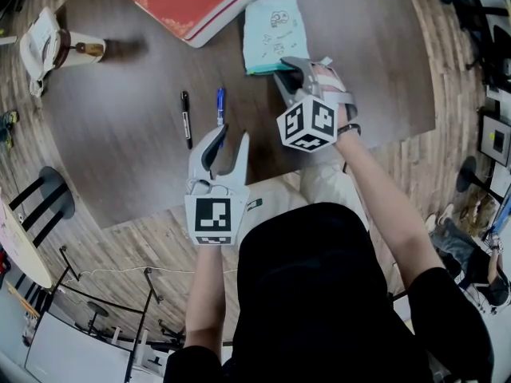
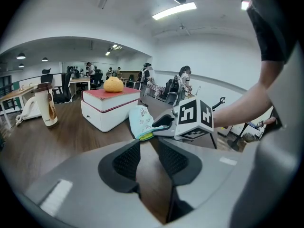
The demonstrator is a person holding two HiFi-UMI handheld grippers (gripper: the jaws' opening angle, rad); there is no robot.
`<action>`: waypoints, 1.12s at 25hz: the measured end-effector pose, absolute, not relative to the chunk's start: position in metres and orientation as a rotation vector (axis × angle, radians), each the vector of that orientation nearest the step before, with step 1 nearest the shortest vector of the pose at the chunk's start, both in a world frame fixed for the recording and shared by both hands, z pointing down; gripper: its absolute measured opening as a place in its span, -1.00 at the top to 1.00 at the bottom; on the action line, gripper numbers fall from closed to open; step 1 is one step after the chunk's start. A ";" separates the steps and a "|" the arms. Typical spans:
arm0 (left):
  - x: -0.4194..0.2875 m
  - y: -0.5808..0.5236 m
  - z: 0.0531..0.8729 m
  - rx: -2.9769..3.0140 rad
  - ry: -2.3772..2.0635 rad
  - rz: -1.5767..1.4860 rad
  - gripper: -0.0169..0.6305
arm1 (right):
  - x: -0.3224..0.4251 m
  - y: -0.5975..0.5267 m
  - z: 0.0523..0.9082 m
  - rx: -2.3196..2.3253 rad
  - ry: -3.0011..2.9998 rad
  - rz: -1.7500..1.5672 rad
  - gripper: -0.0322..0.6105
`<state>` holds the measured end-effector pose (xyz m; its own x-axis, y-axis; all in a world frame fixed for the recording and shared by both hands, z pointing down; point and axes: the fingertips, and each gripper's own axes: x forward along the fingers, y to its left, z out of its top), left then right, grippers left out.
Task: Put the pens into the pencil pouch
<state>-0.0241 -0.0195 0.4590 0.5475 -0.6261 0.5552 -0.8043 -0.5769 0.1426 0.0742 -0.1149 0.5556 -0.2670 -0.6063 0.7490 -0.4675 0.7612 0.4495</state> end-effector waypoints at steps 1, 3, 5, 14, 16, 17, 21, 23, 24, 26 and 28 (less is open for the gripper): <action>-0.023 -0.021 0.458 2.414 -1.171 0.636 0.59 | 0.075 -0.116 0.555 0.820 -1.919 -0.165 0.60; -0.022 -0.023 0.456 2.421 -1.174 0.630 0.59 | 0.075 -0.117 0.555 0.819 -1.921 -0.163 0.64; -0.022 -0.025 0.456 2.419 -1.177 0.630 0.59 | 0.074 -0.118 0.556 0.811 -1.923 -0.159 0.64; -0.024 -0.027 0.457 2.389 -1.192 0.637 0.59 | 0.073 -0.120 0.562 0.769 -1.928 -0.117 0.75; -0.024 -0.027 0.457 2.397 -1.198 0.632 0.59 | 0.073 -0.120 0.562 0.765 -1.932 -0.105 0.75; -0.024 -0.027 0.458 2.399 -1.200 0.630 0.59 | 0.073 -0.120 0.562 0.764 -1.934 -0.096 0.76; -0.026 -0.026 0.459 2.396 -1.204 0.624 0.59 | 0.074 -0.119 0.559 0.767 -1.943 -0.069 0.79; -0.028 -0.026 0.458 2.397 -1.209 0.621 0.59 | 0.074 -0.119 0.556 0.772 -1.946 -0.059 0.80; -0.028 -0.026 0.458 2.399 -1.211 0.619 0.59 | 0.074 -0.119 0.555 0.775 -1.949 -0.055 0.81; -0.029 -0.027 0.456 2.401 -1.217 0.613 0.59 | 0.075 -0.118 0.551 0.781 -1.953 -0.044 0.82; -0.028 -0.027 0.453 2.405 -1.221 0.606 0.59 | 0.076 -0.116 0.544 0.793 -1.959 -0.032 0.82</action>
<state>-0.0285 -0.0272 0.4530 0.5305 -0.6608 0.5310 -0.8224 -0.5530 0.1334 0.0760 -0.1162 0.5440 -0.3032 -0.5401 0.7851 -0.5144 0.7863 0.3422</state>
